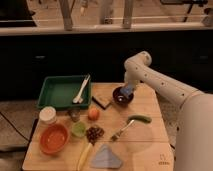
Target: Place sponge in purple bowl
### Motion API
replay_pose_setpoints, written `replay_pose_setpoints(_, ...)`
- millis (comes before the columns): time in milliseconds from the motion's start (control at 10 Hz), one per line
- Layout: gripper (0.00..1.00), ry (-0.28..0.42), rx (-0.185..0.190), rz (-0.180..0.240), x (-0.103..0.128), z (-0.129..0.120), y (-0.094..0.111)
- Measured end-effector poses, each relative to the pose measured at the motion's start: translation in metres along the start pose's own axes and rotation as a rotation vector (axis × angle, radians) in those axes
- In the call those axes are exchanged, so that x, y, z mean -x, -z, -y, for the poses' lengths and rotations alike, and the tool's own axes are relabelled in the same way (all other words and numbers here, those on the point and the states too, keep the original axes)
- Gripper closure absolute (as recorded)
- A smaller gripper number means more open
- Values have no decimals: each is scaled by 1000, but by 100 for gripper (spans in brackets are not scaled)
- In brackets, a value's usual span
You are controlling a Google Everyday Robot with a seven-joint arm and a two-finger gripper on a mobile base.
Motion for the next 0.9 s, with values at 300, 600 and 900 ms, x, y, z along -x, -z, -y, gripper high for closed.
replay_pose_setpoints(300, 96, 13, -1, 0, 0, 0, 0)
replay_pose_setpoints(600, 96, 29, -2, -1, 1, 0, 0)
replay_pose_setpoints(900, 96, 41, -4, -3, 0, 1, 0)
